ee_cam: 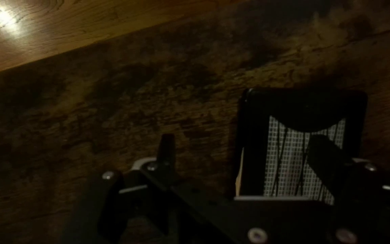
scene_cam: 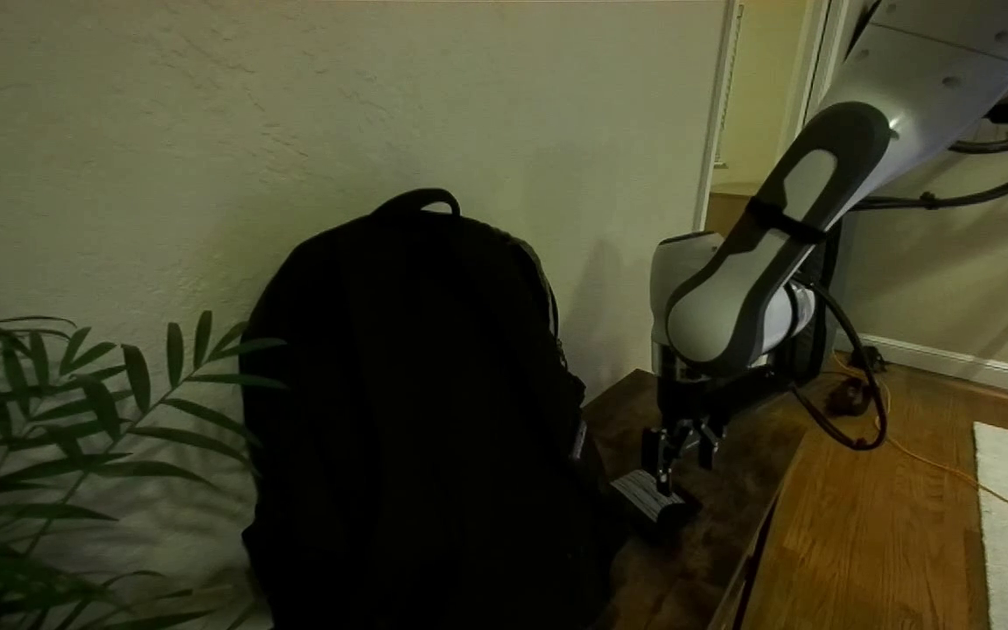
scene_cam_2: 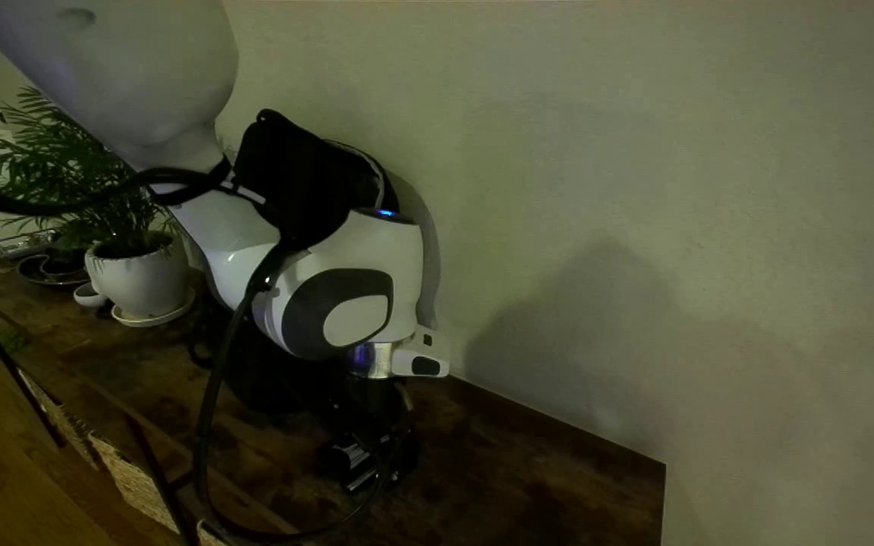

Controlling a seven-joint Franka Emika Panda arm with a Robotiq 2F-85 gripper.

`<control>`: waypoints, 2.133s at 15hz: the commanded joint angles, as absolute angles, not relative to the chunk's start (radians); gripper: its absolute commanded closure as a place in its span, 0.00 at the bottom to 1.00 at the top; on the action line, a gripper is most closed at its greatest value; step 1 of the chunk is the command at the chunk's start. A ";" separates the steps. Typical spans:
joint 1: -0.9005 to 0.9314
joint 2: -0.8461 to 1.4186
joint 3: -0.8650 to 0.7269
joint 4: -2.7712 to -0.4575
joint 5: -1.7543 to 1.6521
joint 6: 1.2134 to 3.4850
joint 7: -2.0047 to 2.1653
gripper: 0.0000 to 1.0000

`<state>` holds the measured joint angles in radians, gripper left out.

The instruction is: Pick up the wallet from the table and put it in the black bag.

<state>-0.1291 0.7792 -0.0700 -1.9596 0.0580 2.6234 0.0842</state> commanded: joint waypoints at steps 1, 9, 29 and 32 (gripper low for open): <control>-0.150 0.806 -0.051 -1.922 0.094 2.613 0.066 0.00; -0.252 0.839 0.010 -1.848 0.194 2.551 0.000 0.00; -0.316 0.875 0.059 -1.768 0.274 2.406 -0.148 0.00; -0.311 0.895 0.064 -1.750 0.274 2.396 -0.147 0.00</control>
<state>-0.3086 0.8718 0.0570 -1.7832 0.2616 2.4386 -0.1234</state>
